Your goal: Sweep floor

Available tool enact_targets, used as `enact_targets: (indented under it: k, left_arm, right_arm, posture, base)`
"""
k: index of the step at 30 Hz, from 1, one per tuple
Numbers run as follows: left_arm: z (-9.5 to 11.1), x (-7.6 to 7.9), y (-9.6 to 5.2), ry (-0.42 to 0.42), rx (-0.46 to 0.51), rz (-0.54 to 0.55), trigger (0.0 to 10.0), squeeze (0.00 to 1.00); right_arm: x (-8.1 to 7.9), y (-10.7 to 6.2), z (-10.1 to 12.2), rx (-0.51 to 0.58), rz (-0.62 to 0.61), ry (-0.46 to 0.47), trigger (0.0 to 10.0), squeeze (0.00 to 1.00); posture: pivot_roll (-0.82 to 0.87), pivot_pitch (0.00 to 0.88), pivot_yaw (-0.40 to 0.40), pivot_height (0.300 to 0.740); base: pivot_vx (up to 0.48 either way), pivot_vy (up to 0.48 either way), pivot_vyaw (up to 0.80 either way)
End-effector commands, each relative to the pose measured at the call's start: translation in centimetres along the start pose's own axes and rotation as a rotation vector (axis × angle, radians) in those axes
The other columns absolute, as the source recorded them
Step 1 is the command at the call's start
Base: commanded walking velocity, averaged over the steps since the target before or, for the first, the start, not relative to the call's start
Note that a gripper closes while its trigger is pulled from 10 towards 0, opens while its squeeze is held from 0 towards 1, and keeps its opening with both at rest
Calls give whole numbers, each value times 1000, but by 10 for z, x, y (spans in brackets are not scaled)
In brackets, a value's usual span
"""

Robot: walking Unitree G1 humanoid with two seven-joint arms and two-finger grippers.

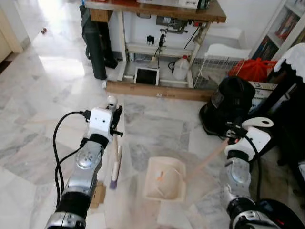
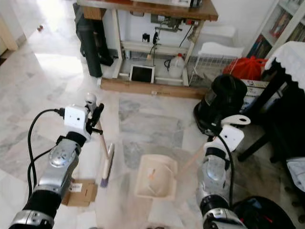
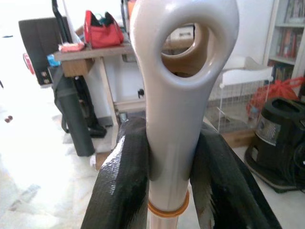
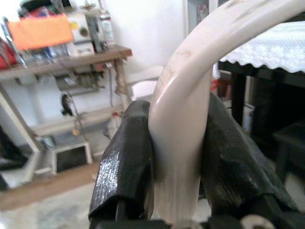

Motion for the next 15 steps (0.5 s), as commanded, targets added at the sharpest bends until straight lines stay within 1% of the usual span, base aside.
enact_targets:
  k: [1,4,5,10,15]
  left_arm:
    - [17,4,12,-10,82,-22,10000,0]
    - [16,7,16,-26,76,-43,10000,0]
    - [16,7,18,-13,74,-50,10000,0]
    - [14,6,22,-11,65,-61,10000,0]
    - [10,3,24,-14,55,-64,10000,0]
  right_arm:
    - [5,4,12,59,-24,16,10000,0]
    - [9,2,10,57,-52,19,10000,0]
    - [10,0,9,53,-56,11,10000,0]
    - [13,-8,3,46,-70,4,10000,0]
    - [13,-12,1,39,-81,6,10000,0]
  posture:
    - [192,0,-68,740]
    - [186,0,-50,740]
    - [179,0,-34,740]
    - [165,0,-2,740]
    - [150,0,4,740]
  base:
    - [0,0,0]
    - [0,0,0]
    - [0,0,0]
    - [0,0,0]
    - [0,0,0]
Point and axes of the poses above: a point about 5 cm out from each wrist's last joint towards the gripper, its own y axis pointing out of the wrist towards the gripper, its own z axis along the axis of the wrist's last joint, x = y × z, the point moved 3 cm from there along y, pointing out of the wrist towards the gripper, and after that the axes turned 11 degrees about -y, right-handed, at the moved point
